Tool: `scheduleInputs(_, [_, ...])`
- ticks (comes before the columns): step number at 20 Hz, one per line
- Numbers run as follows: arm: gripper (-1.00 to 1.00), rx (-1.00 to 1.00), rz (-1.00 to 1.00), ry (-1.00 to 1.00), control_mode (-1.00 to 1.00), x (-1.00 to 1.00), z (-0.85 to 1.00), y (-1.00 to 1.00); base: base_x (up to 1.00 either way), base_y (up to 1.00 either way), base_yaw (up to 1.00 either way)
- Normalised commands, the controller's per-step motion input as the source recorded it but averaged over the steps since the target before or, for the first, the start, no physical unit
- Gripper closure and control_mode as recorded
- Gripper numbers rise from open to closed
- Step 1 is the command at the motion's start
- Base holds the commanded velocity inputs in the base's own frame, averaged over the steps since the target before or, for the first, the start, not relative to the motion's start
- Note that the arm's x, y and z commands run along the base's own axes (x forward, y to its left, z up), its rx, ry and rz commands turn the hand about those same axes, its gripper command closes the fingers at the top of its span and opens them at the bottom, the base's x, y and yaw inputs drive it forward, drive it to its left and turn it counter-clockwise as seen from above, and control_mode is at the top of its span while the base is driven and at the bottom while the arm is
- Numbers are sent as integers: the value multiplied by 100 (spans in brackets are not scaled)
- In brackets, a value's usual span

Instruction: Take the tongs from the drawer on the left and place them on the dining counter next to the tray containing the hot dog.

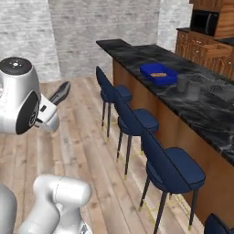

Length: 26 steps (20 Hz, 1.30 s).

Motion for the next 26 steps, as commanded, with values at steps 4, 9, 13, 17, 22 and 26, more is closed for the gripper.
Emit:
scheduleInputs(4, [100, 0, 0, 0, 100, 0, 0, 0, 100, 100, -52])
scheduleInputs(9, [100, 0, 0, 0, 100, 0, 0, 0, 100, 100, -54])
scheduleInputs(13, [100, 0, 0, 0, 100, 0, 0, 0, 99, 100, -57])
scheduleInputs(17, [100, 0, 0, 0, 100, 0, 0, 0, 69, 100, -51])
scheduleInputs(22, [100, 0, 0, 0, 100, 0, 0, 0, 57, 100, -48])
scheduleInputs(26, [100, 0, 0, 0, 100, 0, 0, 0, 52, 100, -51])
